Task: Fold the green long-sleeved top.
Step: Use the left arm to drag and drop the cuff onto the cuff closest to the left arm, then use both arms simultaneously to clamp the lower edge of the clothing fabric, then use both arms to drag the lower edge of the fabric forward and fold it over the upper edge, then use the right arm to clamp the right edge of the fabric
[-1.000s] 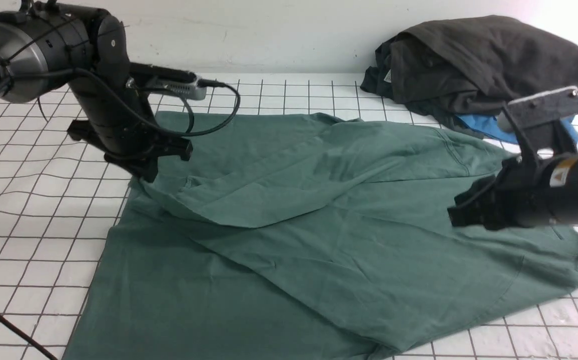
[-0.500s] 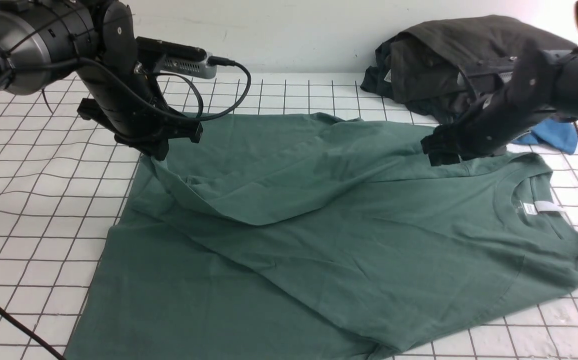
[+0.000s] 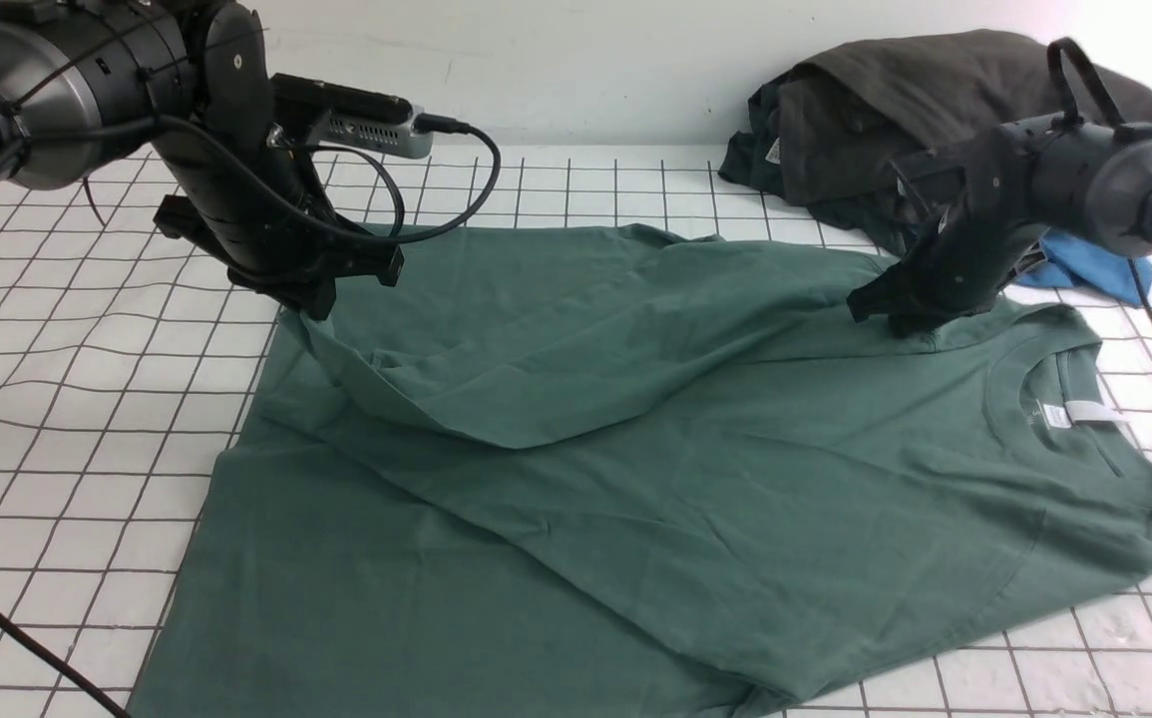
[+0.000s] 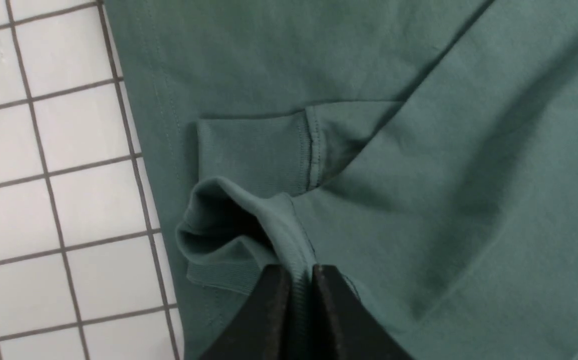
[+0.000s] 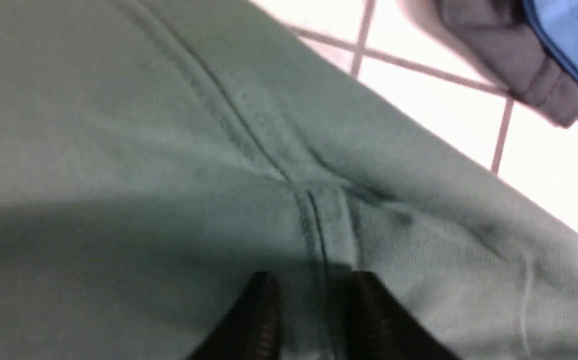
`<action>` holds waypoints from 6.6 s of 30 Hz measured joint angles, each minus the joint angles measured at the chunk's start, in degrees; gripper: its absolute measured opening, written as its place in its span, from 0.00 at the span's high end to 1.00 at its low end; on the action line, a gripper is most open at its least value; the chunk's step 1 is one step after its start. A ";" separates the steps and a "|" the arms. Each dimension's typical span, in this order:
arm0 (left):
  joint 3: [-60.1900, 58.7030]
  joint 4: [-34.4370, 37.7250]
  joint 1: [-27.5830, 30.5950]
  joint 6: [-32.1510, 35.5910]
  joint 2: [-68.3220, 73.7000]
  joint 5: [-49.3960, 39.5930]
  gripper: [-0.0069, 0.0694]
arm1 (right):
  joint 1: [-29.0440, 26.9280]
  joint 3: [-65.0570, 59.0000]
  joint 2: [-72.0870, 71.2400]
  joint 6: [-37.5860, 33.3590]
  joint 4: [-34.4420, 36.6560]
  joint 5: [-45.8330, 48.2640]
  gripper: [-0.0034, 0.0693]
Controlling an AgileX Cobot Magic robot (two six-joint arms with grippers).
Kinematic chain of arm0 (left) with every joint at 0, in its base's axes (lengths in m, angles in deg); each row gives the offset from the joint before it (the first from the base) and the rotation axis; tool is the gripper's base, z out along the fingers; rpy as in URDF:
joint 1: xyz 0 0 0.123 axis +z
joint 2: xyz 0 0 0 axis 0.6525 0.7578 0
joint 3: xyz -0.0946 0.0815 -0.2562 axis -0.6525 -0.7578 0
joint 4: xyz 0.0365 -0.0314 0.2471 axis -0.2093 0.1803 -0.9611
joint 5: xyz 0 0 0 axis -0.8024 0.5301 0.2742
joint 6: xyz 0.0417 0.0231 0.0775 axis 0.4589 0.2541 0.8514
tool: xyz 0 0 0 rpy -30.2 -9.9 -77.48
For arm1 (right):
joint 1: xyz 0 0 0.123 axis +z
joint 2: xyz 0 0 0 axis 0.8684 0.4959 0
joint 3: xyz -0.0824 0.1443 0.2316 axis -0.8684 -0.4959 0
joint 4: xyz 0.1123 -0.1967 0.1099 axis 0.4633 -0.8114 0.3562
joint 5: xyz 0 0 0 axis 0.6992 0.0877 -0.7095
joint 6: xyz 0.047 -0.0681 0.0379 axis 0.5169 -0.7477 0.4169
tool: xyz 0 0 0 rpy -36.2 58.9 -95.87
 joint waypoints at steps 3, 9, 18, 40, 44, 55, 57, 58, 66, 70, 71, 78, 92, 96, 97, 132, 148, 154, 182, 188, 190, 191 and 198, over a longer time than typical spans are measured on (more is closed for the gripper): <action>0.00 -0.11 0.00 0.00 0.00 0.00 0.87 | -0.10 0.00 0.00 -1.85 -0.05 0.33 0.92; 0.00 -3.68 0.00 0.00 -0.18 0.00 0.87 | -1.38 0.00 -3.27 -2.80 -2.00 3.93 0.96; 0.00 -5.08 0.00 0.78 -1.19 -4.82 0.84 | -4.68 0.05 -6.76 -7.94 3.78 8.26 0.96; 0.14 1.21 0.00 8.86 -3.45 -5.16 0.47 | 5.11 0.05 -2.01 -38.23 36.82 -10.89 0.96; 0.14 6.73 0.00 13.93 -6.53 -6.78 0.64 | 5.83 1.95 4.28 -42.88 39.53 -15.33 0.97; -4.32 12.99 0.00 22.68 -22.56 0.19 0.71 | 2.71 16.43 8.55 -33.13 43.73 -27.89 0.93; -10.60 12.99 0.00 25.17 -29.49 2.41 0.71 | 1.34 18.74 4.40 -31.60 43.73 -16.64 0.90; -14.16 12.99 0.00 26.39 -32.45 2.75 0.71 | 0.84 19.10 2.50 -31.47 43.54 -11.45 0.90; -41.00 10.77 0.00 41.41 -41.51 4.19 0.69 | 1.27 19.86 -8.06 -31.34 43.42 20.08 0.96; -52.37 9.96 0.00 51.61 -40.97 11.96 0.62 | 2.42 19.86 -10.09 -31.29 44.40 22.79 0.96; -56.14 9.92 0.00 55.71 -39.34 15.12 0.55 | 3.40 19.86 -11.07 -31.29 45.27 22.93 0.96; -58.97 6.12 0.00 61.91 -30.00 18.94 0.32 | 8.68 19.86 -14.77 -31.06 44.66 23.37 0.96; -57.96 -4.61 -0.41 56.12 -22.56 17.89 0.49 | 10.72 1.90 -27.08 -30.02 35.36 21.11 0.96; -58.77 -5.74 -0.41 55.78 -24.01 22.28 0.72 | 10.72 -6.41 -34.48 -33.82 33.41 15.79 0.96; -58.86 -5.74 -0.41 55.40 -24.96 23.22 0.79 | 10.72 -9.12 -37.02 -35.56 33.06 13.65 0.96; -56.68 7.76 -0.41 32.02 -40.14 17.10 0.90 | 11.10 -67.47 -44.25 -31.38 -20.05 -12.59 0.37; -52.76 5.57 -0.41 22.33 -44.32 16.34 0.91 | 11.17 -65.77 -42.73 -2.16 -24.67 -15.61 0.94; -44.59 -6.48 -0.30 3.62 -43.99 23.28 0.91 | 11.10 -56.92 -47.60 3.55 -24.69 -8.84 0.94; 44.46 -19.52 4.85 -9.10 27.72 -1.26 0.27 | 3.78 18.25 -0.43 -2.46 -1.67 10.13 0.56; 45.34 3.39 4.63 7.59 28.79 -12.11 0.59 | 5.28 19.21 1.71 -23.21 23.11 11.49 0.93; 45.34 7.47 4.55 10.46 29.58 -13.59 0.68 | 5.62 19.27 3.81 -27.86 27.95 11.49 0.95; 45.34 10.35 4.47 12.02 30.04 -14.28 0.75 | 5.85 19.27 5.30 -30.29 30.18 11.53 0.96; 45.29 14.95 3.73 15.10 30.56 -15.62 0.92 | 7.10 19.49 11.61 -38.57 32.66 2.51 0.97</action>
